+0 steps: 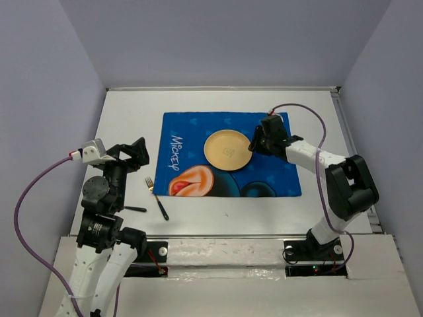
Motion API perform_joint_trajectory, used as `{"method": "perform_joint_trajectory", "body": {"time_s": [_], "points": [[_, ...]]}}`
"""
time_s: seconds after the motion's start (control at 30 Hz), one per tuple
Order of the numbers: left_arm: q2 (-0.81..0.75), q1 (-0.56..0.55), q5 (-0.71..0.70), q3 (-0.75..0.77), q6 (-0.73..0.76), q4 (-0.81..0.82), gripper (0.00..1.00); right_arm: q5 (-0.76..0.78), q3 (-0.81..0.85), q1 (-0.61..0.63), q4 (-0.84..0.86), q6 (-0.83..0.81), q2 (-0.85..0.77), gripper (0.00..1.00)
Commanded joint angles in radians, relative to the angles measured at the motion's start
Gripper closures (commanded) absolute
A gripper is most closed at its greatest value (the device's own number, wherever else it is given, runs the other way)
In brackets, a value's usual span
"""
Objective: Set the dinner table for one person
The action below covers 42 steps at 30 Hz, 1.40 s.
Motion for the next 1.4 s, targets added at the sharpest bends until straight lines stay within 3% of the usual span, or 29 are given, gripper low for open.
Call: {"method": "perform_joint_trajectory", "body": {"time_s": [0.0,0.23,0.37,0.47,0.5,0.6,0.73,0.9,1.27,1.37], "points": [[-0.021,-0.004,0.016,-0.007,0.001,0.046,0.01,0.083,-0.021,-0.013,-0.034,-0.046,-0.198,0.54],[-0.049,-0.021,0.039,-0.004,0.002,0.046,0.01,0.062,-0.228,-0.223,-0.120,-0.037,-0.604,0.57],[-0.072,-0.047,0.077,0.000,0.016,0.049,0.01,0.169,-0.287,-0.292,-0.253,0.018,-0.764,0.57],[-0.109,-0.072,0.068,0.000,0.027,0.049,0.01,0.237,-0.310,-0.333,-0.336,0.020,-0.879,0.53],[-0.127,-0.079,0.066,0.000,0.030,0.047,0.01,0.296,-0.305,-0.352,-0.379,0.019,-0.902,0.44],[-0.155,-0.107,0.054,0.003,0.042,0.046,0.01,0.369,-0.272,-0.414,-0.416,-0.014,-0.892,0.36],[-0.188,-0.148,0.031,0.006,0.056,0.036,0.01,0.358,-0.250,-0.479,-0.397,0.005,-0.847,0.36],[-0.225,-0.194,-0.001,0.014,0.068,0.024,0.01,0.390,-0.196,-0.508,-0.381,0.003,-0.680,0.36],[-0.296,-0.286,-0.055,0.014,0.093,0.016,0.01,0.409,-0.225,-0.585,-0.312,0.017,-0.530,0.46],[-0.310,-0.297,-0.069,0.014,0.094,0.016,0.01,0.380,-0.250,-0.594,-0.277,0.009,-0.519,0.63]]}}
